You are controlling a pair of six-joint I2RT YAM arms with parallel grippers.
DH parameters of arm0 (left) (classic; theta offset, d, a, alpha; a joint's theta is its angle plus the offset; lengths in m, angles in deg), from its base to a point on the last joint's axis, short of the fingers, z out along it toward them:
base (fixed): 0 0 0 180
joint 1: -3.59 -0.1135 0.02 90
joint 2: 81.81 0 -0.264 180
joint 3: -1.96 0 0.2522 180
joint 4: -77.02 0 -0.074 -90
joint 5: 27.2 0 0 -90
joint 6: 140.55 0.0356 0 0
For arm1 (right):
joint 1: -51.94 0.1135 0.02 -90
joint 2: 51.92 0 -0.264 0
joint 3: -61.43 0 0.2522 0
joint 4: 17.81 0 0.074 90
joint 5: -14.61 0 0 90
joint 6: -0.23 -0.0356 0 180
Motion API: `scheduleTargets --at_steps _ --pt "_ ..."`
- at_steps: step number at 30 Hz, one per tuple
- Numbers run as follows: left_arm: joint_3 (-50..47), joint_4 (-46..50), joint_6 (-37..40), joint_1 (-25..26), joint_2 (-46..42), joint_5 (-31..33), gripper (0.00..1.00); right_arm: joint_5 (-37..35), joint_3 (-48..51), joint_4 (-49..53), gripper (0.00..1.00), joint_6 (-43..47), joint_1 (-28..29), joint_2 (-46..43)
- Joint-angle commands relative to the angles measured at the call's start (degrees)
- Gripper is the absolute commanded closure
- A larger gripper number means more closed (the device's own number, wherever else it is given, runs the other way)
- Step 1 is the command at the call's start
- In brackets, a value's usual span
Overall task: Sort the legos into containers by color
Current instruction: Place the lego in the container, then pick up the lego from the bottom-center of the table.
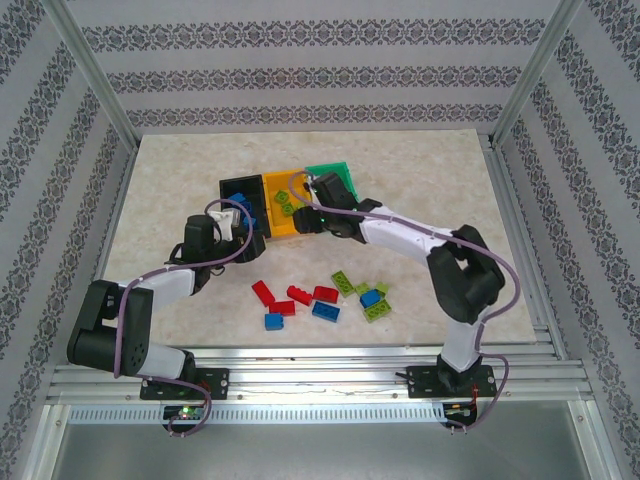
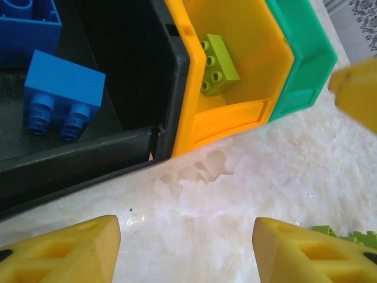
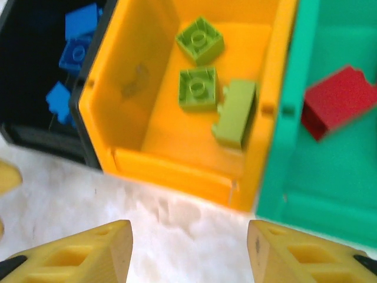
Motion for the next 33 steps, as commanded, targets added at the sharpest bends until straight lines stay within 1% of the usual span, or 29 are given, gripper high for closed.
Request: scheduleTargets --at_steps 1,8,12,15,17,23,26,33 --pt "-1.5 -5.8 -2.2 -1.0 -0.2 -1.7 0.39 0.8 5.4 2.1 0.46 -0.5 0.9 -5.7" --pt "-2.1 -6.3 -2.0 -1.4 -0.9 -1.2 0.39 1.4 14.4 10.0 0.46 -1.2 2.1 -10.5" --pt "-2.8 -8.2 -2.8 -1.6 -0.4 -1.1 0.39 1.1 14.6 15.9 0.46 0.8 4.1 -8.9" --pt "-2.7 -8.0 -2.8 -1.7 -0.4 -1.5 0.39 -0.9 14.4 19.3 0.45 1.4 5.7 -8.4" --pt "-2.7 -7.9 -2.9 -1.7 -0.4 -1.5 0.39 -3.1 15.3 19.4 0.46 1.1 6.2 -8.7" --pt "-2.6 -8.5 -3.3 -1.9 0.4 -2.1 0.39 -5.3 15.6 19.9 0.46 -0.1 6.5 -8.4" --pt "-2.6 -8.8 -3.6 -1.9 0.7 -2.4 0.39 -7.7 15.2 20.6 0.45 -0.9 6.4 -7.2" --pt "-2.4 -9.6 -4.2 -1.9 1.8 -3.1 0.39 -8.4 15.2 20.4 0.46 -2.3 6.5 -5.1"
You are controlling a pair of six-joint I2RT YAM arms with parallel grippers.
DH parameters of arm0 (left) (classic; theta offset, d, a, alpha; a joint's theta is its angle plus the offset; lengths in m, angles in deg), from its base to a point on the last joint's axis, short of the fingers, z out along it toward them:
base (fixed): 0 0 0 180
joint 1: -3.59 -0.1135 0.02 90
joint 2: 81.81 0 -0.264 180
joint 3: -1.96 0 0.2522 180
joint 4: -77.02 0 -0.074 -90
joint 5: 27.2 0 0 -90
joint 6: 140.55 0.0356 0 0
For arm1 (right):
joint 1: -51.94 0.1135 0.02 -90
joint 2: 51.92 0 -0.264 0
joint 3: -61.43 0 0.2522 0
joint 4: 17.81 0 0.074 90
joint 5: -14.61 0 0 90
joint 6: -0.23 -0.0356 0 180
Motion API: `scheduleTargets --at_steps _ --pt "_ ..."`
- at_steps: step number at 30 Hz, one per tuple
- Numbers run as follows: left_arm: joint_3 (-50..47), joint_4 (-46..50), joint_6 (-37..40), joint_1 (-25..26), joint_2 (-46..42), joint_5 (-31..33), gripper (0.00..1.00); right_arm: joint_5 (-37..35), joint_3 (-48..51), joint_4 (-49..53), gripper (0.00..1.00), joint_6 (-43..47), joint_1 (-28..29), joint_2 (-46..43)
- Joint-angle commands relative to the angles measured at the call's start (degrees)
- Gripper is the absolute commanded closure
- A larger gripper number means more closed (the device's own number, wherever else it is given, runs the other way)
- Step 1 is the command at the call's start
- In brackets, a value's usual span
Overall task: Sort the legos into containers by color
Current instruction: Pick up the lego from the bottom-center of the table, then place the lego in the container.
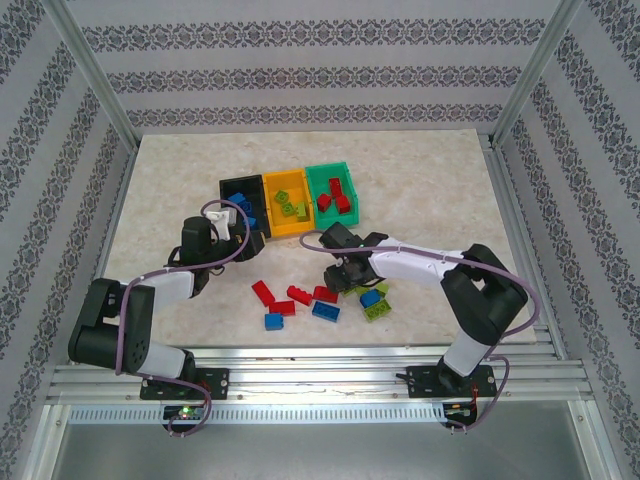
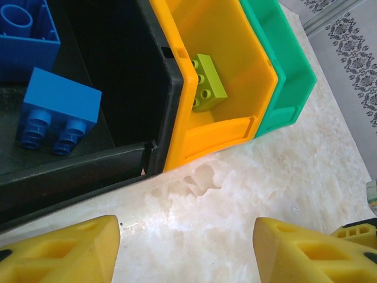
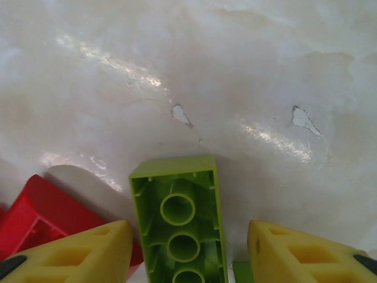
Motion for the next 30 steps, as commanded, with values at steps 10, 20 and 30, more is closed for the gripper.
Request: scheduleTargets --at_steps 10,20,30 --pt "-0.3 -3.4 -1.0 -1.1 1.1 -1.8 0.39 0.1 -0.2 -0.6 0.58 -1.9 0.1 3.0" --pt "-0.4 -3.6 -1.3 -1.3 1.1 -1.8 0.39 1.9 -7.1 -3.8 0.66 -1.2 -0.3 3.8" --pt "-0.6 -2.9 -1.3 -2.6 0.5 -1.8 0.39 3.9 -32.5 -3.3 0.66 1.2 -3.4 17.9"
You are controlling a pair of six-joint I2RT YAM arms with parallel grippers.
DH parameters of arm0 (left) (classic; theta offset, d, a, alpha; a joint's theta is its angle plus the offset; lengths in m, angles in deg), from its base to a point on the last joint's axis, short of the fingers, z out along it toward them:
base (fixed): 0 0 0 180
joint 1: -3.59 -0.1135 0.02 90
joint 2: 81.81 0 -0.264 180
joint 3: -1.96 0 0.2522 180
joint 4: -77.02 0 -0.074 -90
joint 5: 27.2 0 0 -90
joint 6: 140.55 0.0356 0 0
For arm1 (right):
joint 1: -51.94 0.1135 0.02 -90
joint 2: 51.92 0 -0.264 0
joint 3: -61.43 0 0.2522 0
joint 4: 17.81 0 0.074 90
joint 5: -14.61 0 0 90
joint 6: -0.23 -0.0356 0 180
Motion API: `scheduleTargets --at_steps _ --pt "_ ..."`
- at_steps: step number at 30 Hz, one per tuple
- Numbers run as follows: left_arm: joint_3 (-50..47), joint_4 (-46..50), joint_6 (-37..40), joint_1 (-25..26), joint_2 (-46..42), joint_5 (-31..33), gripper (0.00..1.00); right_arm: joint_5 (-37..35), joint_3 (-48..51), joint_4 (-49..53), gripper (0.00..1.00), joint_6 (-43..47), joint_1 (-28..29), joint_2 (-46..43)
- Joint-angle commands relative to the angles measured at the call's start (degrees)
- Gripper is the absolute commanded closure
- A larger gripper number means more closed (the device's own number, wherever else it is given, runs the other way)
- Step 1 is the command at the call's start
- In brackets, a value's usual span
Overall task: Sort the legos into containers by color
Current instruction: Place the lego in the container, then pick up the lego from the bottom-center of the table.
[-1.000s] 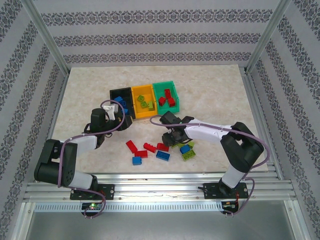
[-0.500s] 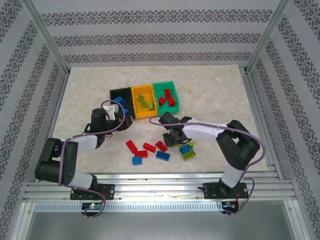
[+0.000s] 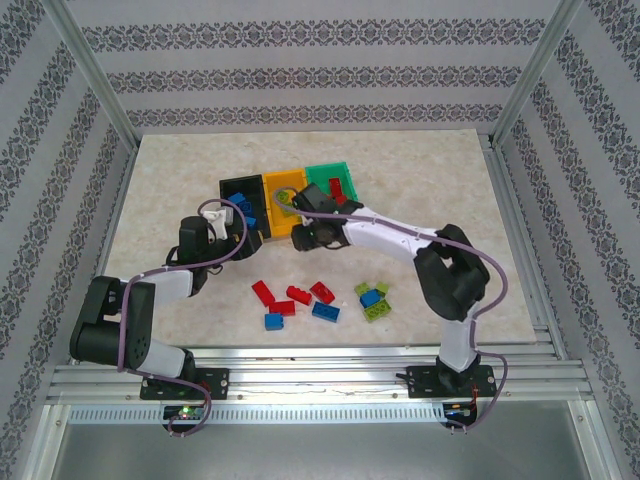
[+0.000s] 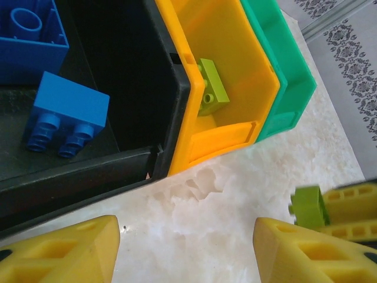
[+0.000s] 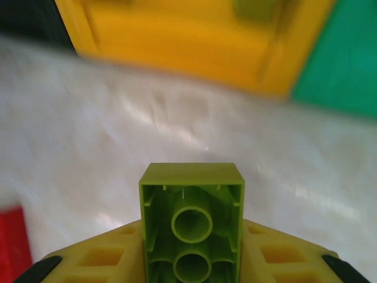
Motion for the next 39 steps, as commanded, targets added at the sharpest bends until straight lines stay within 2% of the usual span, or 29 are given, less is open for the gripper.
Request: scheduleTargets --at_steps 1,7,12,18,22,28,39 --pt "-0.6 -1.8 -0.7 -1.1 -0.3 -0.7 0.39 1.0 -7.9 0.6 0.65 1.6 -2.4 4.7" --pt "-0.6 -1.1 -0.7 -1.4 -1.2 -1.0 0.39 5.0 -19.3 -1.2 0.64 -0.1 -7.2 12.7" --pt "-0.7 0.2 0.1 -1.3 -2.5 -0.1 0.39 3.8 -27.7 -0.4 0.62 0.8 -8.1 17.2" --pt "-0.7 0.4 0.1 -1.4 -2.6 -0.1 0.39 3.4 -31.5 0.7 0.51 1.0 -8.9 18.7" --pt "-0.7 0.1 0.0 -1.5 -2.4 -0.1 0.39 3.9 -27.9 -0.9 0.50 0.9 -8.7 16.2" --pt "-0.9 -0.5 -0.2 -1.5 -2.1 -0.2 0.38 2.7 -16.8 -3.5 0.50 1.9 -7.2 8.2" --pt "-1.3 -2.1 -1.2 -1.4 -1.4 -0.5 0.39 -0.7 13.8 -7.1 0.49 0.7 -4.7 -13.3"
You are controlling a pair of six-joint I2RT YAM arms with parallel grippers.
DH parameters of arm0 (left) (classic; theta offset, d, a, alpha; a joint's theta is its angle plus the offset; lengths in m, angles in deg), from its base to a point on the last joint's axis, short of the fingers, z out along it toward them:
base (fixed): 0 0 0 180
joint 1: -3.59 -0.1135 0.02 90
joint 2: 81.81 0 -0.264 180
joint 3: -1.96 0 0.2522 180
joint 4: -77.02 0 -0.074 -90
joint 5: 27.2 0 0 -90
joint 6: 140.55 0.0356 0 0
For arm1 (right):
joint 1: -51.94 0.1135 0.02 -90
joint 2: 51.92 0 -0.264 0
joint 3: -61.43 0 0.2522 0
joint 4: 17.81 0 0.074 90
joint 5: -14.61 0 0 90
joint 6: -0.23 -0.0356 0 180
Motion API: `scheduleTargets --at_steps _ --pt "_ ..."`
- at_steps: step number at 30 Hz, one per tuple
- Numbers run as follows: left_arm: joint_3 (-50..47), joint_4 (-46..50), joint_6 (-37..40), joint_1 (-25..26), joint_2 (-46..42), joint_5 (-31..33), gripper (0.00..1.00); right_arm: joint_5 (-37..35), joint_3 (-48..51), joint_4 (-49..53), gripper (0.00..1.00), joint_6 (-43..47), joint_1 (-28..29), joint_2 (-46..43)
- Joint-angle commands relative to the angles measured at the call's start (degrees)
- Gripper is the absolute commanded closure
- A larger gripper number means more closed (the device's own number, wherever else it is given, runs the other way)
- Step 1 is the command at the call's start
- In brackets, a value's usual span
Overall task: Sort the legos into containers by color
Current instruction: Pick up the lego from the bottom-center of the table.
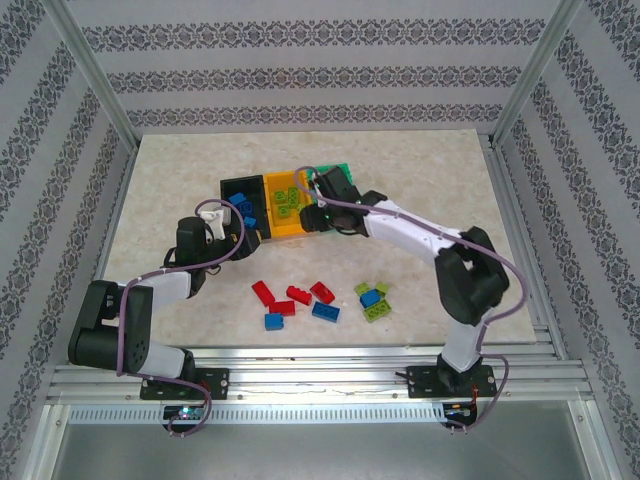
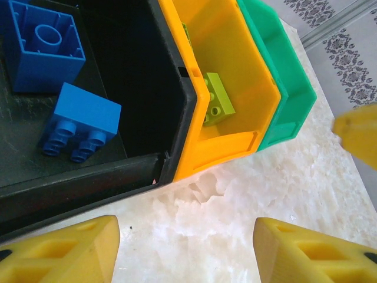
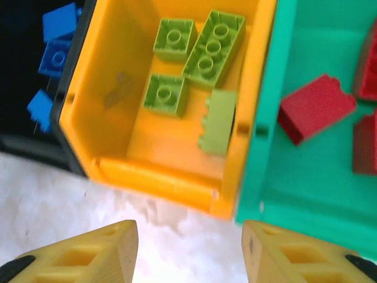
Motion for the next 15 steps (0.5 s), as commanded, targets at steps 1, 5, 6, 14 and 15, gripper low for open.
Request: scheduleTargets --at_steps 1,5,6,14,15 --pt "-0.8 -2.3 -1.1 -0.8 0.1 -0.4 0.39 -2.9 8.4 -1.1 0.49 -1.0 1.0 -6.2" --pt "-0.7 -2.5 -1.1 -0.8 0.2 -0.5 0.39 -4.0 17.5 0.3 0.50 -4.7 1.2 -12.7" --pt "-0.9 -2.7 -1.1 -0.9 0.4 -0.6 0.39 -3.7 19.7 0.6 0.49 -6.2 1.3 -14.5" --pt "-0.9 -3.8 -1.9 -0.8 1.4 -1.0 0.39 -7.7 30.9 8.4 0.50 -14.3 2.7 -26.4" --pt "-0.9 -3.9 -2.0 -0.9 1.5 -1.1 0.39 -8.1 32.1 9.5 0.50 -15.1 2.7 -27.7"
